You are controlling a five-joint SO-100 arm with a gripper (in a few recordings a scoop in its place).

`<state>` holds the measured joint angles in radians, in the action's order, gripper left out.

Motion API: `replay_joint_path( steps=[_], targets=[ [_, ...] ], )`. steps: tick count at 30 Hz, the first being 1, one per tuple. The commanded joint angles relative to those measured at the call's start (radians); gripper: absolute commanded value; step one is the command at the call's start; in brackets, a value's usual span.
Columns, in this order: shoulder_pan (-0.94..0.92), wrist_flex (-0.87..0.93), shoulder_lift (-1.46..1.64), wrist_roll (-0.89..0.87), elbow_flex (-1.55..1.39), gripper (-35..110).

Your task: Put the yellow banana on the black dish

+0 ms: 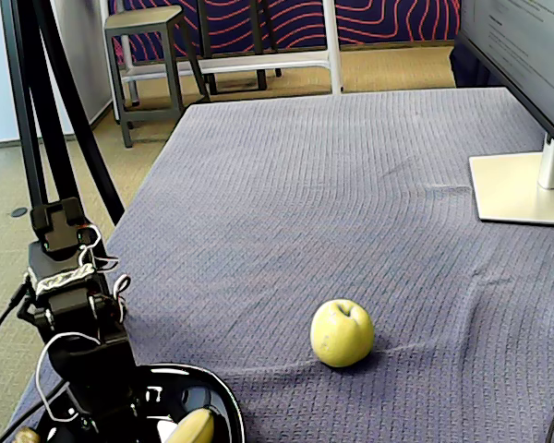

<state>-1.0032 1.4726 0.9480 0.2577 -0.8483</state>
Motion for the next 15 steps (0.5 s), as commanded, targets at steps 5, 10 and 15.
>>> replay_joint_path(
  steps=[5, 10, 15],
  targets=[
    [0.0, -0.006, 0.04, 0.014, -0.005, 23],
    [0.005, -0.003, 0.055, 0.011, -0.017, 23],
    [0.012, -0.003, 0.069, 0.003, -0.029, 23]
  ],
)
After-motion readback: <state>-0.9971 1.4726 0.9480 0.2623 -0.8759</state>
